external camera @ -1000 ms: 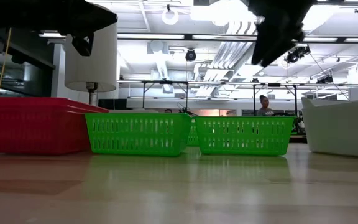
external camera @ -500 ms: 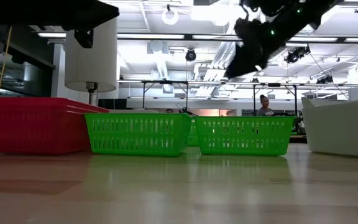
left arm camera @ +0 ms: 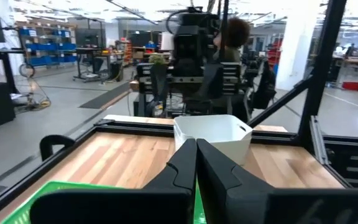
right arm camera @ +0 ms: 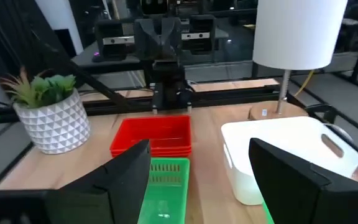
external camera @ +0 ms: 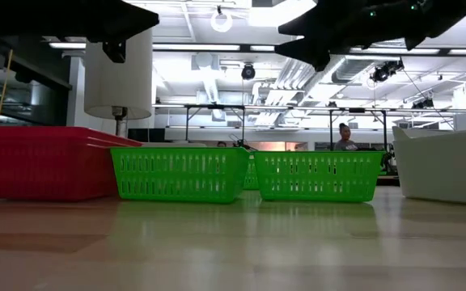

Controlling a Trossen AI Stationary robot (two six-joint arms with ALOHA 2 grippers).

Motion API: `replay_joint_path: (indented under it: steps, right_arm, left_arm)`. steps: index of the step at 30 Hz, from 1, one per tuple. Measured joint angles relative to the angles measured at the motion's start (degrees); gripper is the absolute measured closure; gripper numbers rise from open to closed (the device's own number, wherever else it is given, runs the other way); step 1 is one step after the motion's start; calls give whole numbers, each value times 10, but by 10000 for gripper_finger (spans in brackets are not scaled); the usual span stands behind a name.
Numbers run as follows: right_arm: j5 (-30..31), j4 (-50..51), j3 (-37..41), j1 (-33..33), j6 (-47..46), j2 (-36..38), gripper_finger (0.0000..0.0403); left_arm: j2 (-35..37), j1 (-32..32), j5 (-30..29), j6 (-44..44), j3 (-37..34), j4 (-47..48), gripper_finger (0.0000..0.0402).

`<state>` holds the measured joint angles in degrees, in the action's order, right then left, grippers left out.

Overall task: Stack baskets by color
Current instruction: Stack the top white bin on top of the bottom white bin

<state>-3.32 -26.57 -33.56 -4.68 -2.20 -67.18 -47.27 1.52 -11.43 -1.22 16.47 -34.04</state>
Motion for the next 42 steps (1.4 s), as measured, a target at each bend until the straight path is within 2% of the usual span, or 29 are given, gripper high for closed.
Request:
replay_joint_path:
  steps: [4,7,10,13,15,18,21,23,29,34,42]
  right_arm:
    - [41,3,0,18,7,0,144]
    - [44,3,0,18,-5,1,144]
    - [44,4,0,18,-23,1,144]
    - [44,4,0,18,-32,1,144]
    - [44,4,0,18,-33,1,144]
    - [44,4,0,18,-33,1,144]
    - [44,7,0,18,-34,1,144]
    - [44,7,0,18,-33,1,144]
    - [44,15,0,18,-44,1,144]
    - [44,28,0,18,-52,1,144]
    - [44,40,0,18,-69,1,144]
  left_arm:
    - [0,0,-20,-3,0,0,401]
    - [0,-3,-46,-27,0,0,392]
    - [-14,-14,-78,-50,6,7,360]
    - [-36,-31,-112,-62,41,53,313]
    - [-60,-43,-149,-63,73,95,280]
    - [-105,-51,-239,-68,119,177,237]
    - [-143,-25,-324,-109,153,259,205]
    - [-164,8,-321,-160,170,319,191]
    - [-218,111,-251,-302,180,454,176]
    - [-243,157,-249,-362,180,461,176]
    - [-270,192,-248,-426,180,490,176]
